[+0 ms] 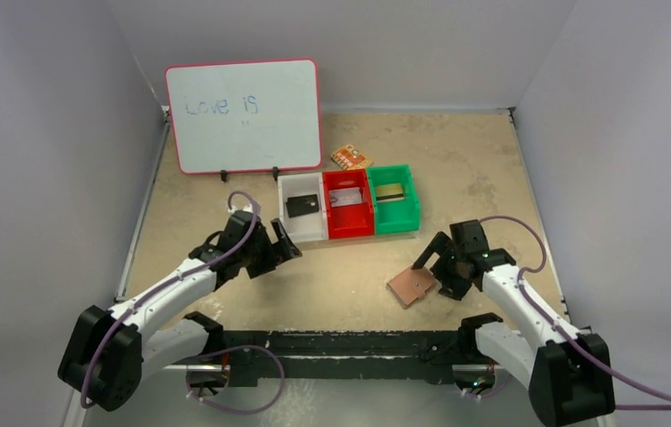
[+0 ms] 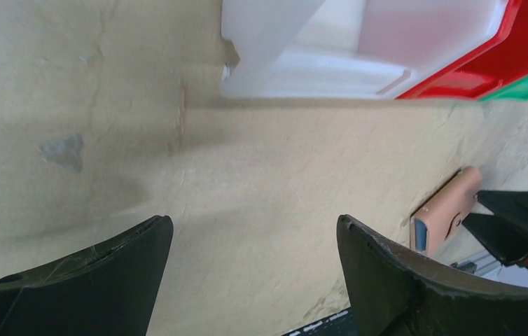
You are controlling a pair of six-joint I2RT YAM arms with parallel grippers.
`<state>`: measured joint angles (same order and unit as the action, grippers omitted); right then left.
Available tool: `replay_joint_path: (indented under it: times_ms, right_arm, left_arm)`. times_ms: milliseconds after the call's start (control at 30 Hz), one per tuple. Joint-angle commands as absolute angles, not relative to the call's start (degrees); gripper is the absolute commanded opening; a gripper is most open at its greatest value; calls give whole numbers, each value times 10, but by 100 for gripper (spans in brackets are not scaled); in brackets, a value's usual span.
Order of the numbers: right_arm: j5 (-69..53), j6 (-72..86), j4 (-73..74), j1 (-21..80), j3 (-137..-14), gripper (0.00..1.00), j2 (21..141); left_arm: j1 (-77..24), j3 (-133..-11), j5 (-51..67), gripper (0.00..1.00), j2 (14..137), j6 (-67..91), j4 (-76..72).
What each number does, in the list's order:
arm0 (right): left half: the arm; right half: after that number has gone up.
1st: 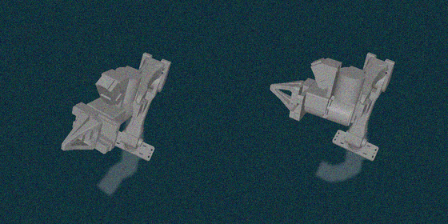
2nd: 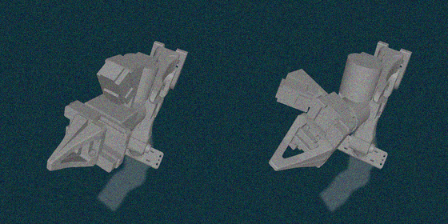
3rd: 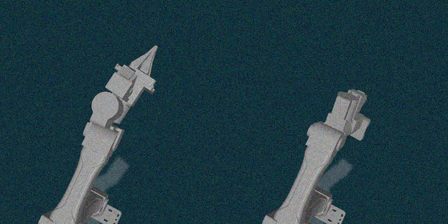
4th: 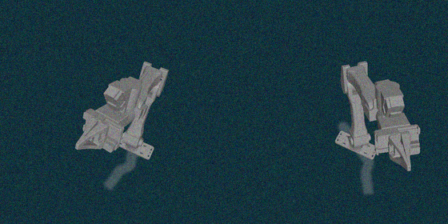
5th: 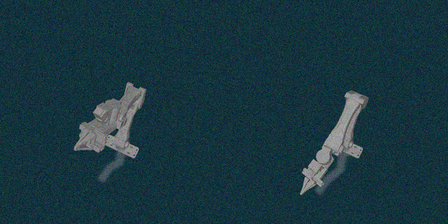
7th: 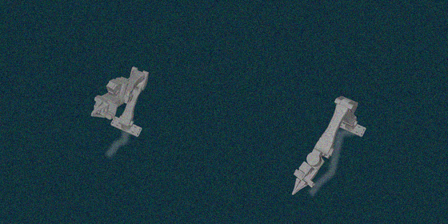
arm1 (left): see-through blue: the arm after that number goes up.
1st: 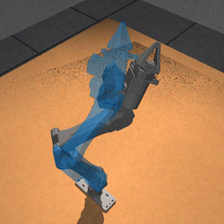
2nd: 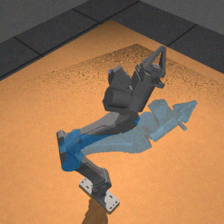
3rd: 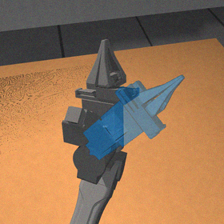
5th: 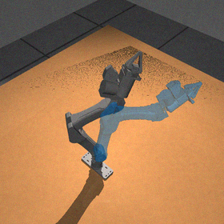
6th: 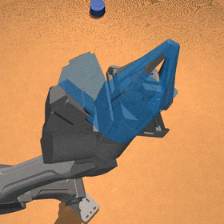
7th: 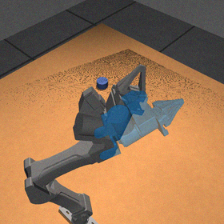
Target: Take the credit cards out of the card holder
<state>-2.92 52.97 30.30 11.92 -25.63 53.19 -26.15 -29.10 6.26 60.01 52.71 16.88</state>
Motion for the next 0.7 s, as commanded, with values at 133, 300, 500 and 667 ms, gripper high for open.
replay_joint_path:
  times_ms: [133,300,500,667]
  right_arm:
    - [-91,480,213,119,-261,95,595]
    - [-167,463,132,120,-226,90,579]
    - [-208,447,88,126,-195,88,541]
    - [-247,425,44,147,-184,86,570]
  left_arm:
    - [-321,-287,47,87,630,581,34]
    - [-327,-319,16,86,695,572,18]
    - [-327,-349,-29,86,728,558,18]
    - [-327,-354,-42,86,755,550,-3]
